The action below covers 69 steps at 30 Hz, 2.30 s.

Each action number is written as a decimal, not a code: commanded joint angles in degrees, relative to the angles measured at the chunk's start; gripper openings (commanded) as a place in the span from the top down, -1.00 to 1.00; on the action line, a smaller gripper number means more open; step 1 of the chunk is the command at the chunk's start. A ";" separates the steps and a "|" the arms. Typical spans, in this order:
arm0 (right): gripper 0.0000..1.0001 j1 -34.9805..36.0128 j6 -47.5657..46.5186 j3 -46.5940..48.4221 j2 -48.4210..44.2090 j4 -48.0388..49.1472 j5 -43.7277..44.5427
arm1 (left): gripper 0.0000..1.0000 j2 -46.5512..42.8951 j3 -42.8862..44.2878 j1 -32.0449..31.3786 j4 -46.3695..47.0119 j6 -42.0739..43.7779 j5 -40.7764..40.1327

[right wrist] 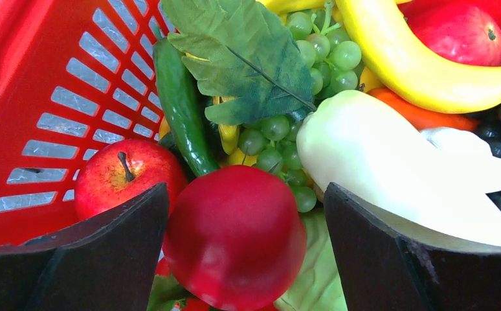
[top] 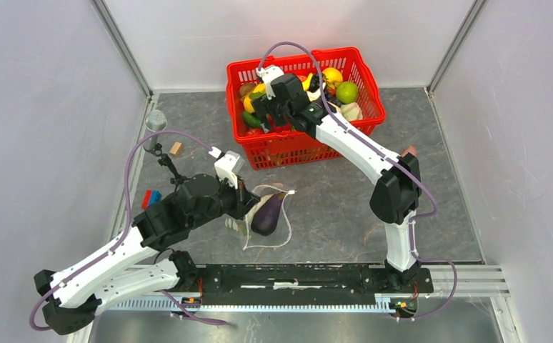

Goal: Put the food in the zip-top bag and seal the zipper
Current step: Pick up the fake fruit from the bin.

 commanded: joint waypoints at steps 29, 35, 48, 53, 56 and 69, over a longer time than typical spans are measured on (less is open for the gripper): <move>-0.27 -2.70 -6.34 -0.22 -0.40 -13.61 -11.10 | 0.96 -0.38 0.24 0.21 0.73 -1.55 0.12; 0.23 -4.66 -5.75 -10.41 -7.66 -9.01 -9.27 | 0.96 -0.47 0.51 0.20 0.46 -1.38 -0.24; 0.19 -11.46 -4.08 -27.19 -22.37 5.40 -10.03 | 0.96 -0.11 0.02 0.15 1.32 -1.45 0.50; 0.19 -12.36 -0.32 -28.16 -22.80 13.64 -14.60 | 0.96 0.37 0.43 0.15 1.25 -1.34 0.97; 0.19 -12.46 1.54 -28.97 -23.57 18.30 -17.27 | 0.96 -0.01 0.18 0.19 1.08 -1.37 0.97; 0.19 -13.45 4.84 -31.21 -27.28 24.86 -19.14 | 0.96 0.15 0.34 0.14 0.79 -1.46 1.12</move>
